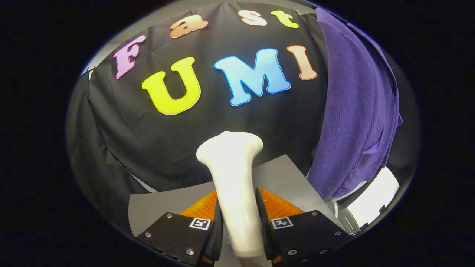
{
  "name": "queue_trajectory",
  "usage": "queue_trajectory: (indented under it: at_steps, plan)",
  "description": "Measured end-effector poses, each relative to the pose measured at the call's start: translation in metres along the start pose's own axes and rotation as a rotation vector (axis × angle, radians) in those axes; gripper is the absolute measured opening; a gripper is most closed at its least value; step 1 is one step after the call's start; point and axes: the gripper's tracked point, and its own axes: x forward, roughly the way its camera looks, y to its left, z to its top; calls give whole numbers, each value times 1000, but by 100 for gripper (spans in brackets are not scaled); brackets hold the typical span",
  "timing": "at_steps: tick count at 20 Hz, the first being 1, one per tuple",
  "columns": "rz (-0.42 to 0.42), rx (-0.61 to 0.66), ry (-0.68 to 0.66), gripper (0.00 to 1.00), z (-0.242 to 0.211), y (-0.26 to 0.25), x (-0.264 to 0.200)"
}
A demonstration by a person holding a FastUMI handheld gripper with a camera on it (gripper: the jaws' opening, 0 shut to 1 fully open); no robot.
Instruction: Iron the clothes twice with a garment steamer, once on the left side and once on the right side.
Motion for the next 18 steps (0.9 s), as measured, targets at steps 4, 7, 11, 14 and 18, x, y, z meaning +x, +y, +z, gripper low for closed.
queue_trajectory:
  at_steps: [4,7,11,14,18]
  plan:
    - [7,-59,-21,44,-23,-3,-46]
    - [-41,-173,-34,42,-38,-16,-82]
    - [-23,-184,-93,39,-57,-30,-134]
    - [-15,-168,-126,39,-71,-45,-170]
    - [-30,-217,-191,39,-86,-73,-216]
